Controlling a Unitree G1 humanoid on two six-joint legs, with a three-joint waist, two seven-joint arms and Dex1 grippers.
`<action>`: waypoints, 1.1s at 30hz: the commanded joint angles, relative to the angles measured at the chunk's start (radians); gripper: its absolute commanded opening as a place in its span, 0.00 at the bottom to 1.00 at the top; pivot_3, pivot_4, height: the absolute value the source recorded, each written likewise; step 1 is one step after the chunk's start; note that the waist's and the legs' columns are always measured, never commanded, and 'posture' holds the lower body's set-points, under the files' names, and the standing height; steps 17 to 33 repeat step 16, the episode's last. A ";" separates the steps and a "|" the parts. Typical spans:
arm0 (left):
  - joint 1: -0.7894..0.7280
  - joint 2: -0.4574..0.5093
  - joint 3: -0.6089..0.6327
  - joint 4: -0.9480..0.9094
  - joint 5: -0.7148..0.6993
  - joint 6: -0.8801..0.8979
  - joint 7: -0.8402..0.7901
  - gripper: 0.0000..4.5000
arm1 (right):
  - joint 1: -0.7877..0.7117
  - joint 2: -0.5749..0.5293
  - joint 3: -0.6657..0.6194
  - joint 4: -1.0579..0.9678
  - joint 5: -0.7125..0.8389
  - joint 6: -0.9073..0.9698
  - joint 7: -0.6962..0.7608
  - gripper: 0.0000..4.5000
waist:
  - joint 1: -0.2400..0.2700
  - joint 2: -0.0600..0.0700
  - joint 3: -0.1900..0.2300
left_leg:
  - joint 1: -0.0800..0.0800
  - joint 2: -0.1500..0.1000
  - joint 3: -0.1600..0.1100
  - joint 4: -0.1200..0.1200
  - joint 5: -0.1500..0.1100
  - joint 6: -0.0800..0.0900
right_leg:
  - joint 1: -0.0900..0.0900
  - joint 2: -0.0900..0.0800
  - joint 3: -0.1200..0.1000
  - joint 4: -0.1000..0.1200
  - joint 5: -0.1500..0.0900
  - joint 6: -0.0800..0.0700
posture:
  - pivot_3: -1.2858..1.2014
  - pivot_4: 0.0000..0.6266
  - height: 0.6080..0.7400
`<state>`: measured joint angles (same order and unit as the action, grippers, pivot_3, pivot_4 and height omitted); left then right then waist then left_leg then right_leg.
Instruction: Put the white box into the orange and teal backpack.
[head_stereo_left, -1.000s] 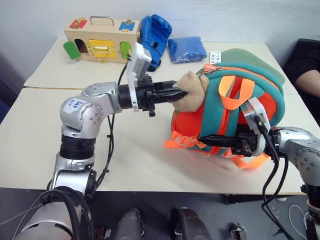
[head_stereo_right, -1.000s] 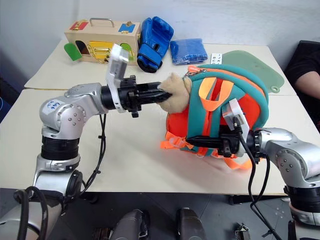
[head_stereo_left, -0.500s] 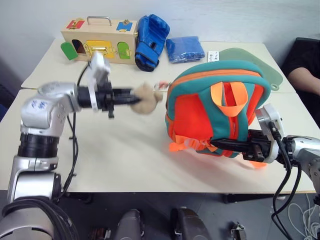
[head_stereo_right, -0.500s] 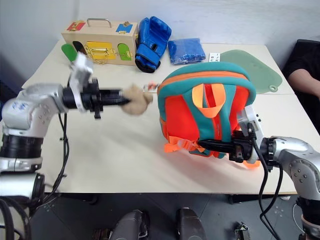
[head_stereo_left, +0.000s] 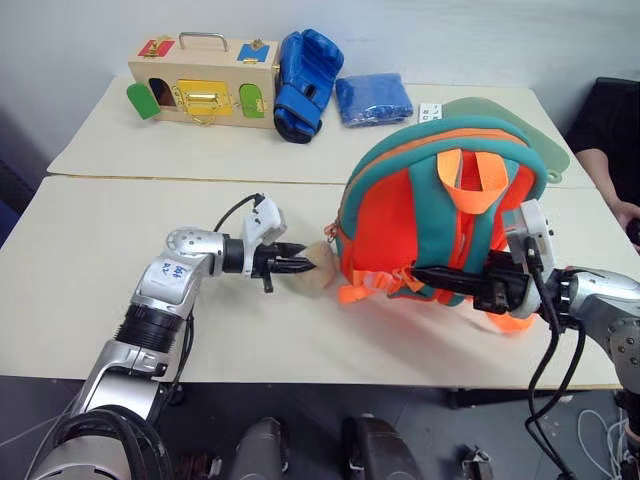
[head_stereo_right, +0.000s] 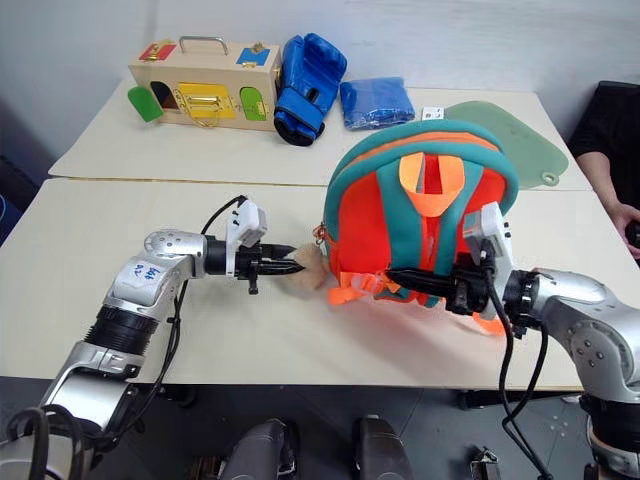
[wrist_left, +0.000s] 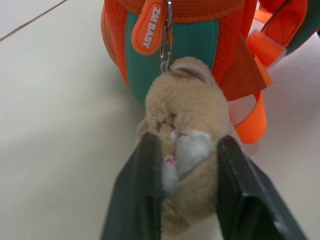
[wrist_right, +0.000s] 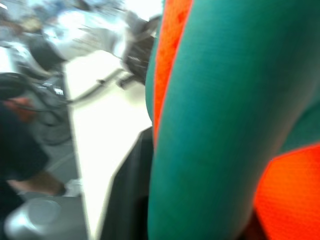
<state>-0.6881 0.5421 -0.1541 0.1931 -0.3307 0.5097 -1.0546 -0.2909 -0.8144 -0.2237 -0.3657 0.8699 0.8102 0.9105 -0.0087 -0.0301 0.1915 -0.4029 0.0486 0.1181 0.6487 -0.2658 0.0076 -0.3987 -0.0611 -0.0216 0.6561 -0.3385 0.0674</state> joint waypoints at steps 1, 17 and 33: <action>0.077 0.079 0.099 -0.149 -0.083 0.083 -0.025 0.60 | 0.027 -0.045 -0.059 0.022 -0.056 -0.046 -0.003 0.47 | -0.003 0.000 0.000 | 0.000 0.000 0.000 0.000 0.001 -0.002 | 0.000 0.000 0.000 0.000 0.000 0.000 | 0.52 0.24 1.00; 0.314 0.488 0.631 -0.311 -0.328 0.221 -0.084 1.00 | 0.196 -0.425 -0.448 0.596 -0.163 -0.155 0.438 0.99 | -0.005 0.000 0.000 | 0.007 0.000 0.000 -0.004 -0.003 0.003 | 0.006 -0.003 0.000 -0.005 -0.003 -0.006 | 0.52 0.24 1.00; 0.314 0.488 0.631 -0.311 -0.328 0.221 -0.084 1.00 | 0.196 -0.425 -0.448 0.596 -0.163 -0.155 0.438 0.99 | -0.005 0.000 0.000 | 0.007 0.000 0.000 -0.004 -0.003 0.003 | 0.006 -0.003 0.000 -0.005 -0.003 -0.006 | 0.52 0.24 1.00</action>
